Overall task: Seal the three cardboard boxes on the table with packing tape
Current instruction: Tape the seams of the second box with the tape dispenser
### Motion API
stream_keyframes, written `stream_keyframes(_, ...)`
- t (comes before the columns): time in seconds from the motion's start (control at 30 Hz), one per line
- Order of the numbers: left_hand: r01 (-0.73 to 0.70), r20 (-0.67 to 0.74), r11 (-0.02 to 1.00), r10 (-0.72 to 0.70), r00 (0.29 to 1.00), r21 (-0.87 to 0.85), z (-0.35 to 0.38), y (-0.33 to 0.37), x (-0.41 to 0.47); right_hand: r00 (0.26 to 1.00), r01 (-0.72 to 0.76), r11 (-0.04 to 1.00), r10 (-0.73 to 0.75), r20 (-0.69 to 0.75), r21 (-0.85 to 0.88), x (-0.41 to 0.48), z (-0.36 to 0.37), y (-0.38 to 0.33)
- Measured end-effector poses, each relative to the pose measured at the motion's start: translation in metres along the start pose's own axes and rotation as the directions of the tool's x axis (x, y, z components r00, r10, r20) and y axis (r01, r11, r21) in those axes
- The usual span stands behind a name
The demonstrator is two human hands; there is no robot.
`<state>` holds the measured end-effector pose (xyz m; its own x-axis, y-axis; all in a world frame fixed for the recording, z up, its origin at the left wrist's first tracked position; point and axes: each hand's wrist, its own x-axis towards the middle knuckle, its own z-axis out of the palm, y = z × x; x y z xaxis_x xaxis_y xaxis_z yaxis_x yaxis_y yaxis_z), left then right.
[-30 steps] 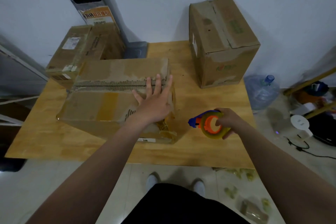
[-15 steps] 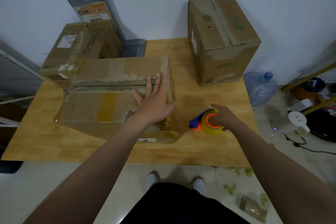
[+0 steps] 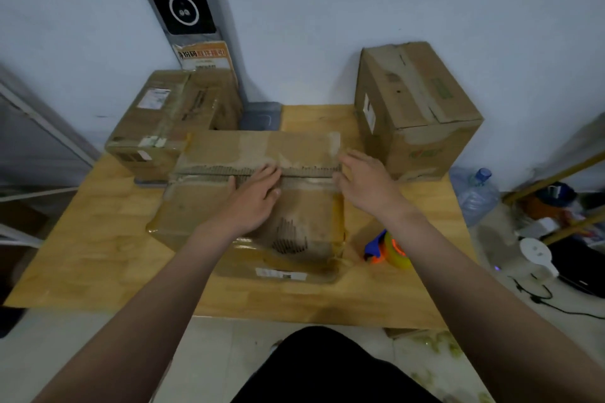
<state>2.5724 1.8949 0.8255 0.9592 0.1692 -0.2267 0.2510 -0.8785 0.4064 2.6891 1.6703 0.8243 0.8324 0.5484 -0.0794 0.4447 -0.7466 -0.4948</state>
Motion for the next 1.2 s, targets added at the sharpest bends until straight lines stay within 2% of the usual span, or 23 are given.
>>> stream_keyframes(0.1,0.011,0.022,0.999,-0.012,1.000,0.031,-0.012,-0.024,-0.002,0.992,0.128,0.987,-0.129,-0.005,-0.100,0.003,0.016,-0.048)
stream_keyframes(0.2,0.044,0.019,0.996,-0.046,0.999,0.072,-0.020,-0.043,-0.003,0.979,0.179,0.977,-0.165,0.123,-0.112,0.003,0.037,-0.091)
stream_keyframes(0.3,0.177,0.000,0.981,-0.177,0.984,0.079,-0.027,-0.065,-0.006,0.975,0.096,0.977,-0.054,0.214,-0.191,0.003,0.058,-0.099)
stream_keyframes(0.43,0.283,-0.014,0.949,-0.284,0.959,0.141,-0.024,-0.088,-0.012,0.985,-0.115,0.955,0.144,0.090,-0.275,-0.012,0.067,-0.082)
stream_keyframes(0.5,0.323,-0.072,0.937,-0.315,0.946,0.137,-0.022,-0.094,-0.015,0.970,-0.229,0.947,0.242,0.031,-0.225,-0.018,0.068,-0.077)
stream_keyframes(0.6,0.361,-0.123,0.928,-0.349,0.929,0.093,-0.023,-0.099,-0.016,0.948,-0.319,0.939,0.319,-0.017,-0.126,-0.019,0.067,-0.077)
stream_keyframes(0.7,0.406,-0.113,0.912,-0.398,0.910,0.056,-0.030,-0.102,-0.016,0.921,-0.388,0.920,0.390,-0.017,0.058,-0.011,0.058,-0.075)
stream_keyframes(0.83,0.396,-0.088,0.918,-0.393,0.915,0.009,-0.042,-0.109,-0.009,0.898,-0.429,0.885,0.439,-0.019,0.179,0.001,0.050,-0.060)
stream_keyframes(1.07,0.414,-0.071,0.909,-0.417,0.906,-0.053,-0.046,-0.120,0.005,0.914,-0.391,0.870,0.406,0.013,0.302,0.002,0.042,-0.055)
stream_keyframes(1.2,0.430,-0.074,0.902,-0.431,0.899,-0.027,-0.047,-0.112,0.002,0.942,-0.336,0.905,0.330,0.068,0.261,-0.007,0.037,-0.062)
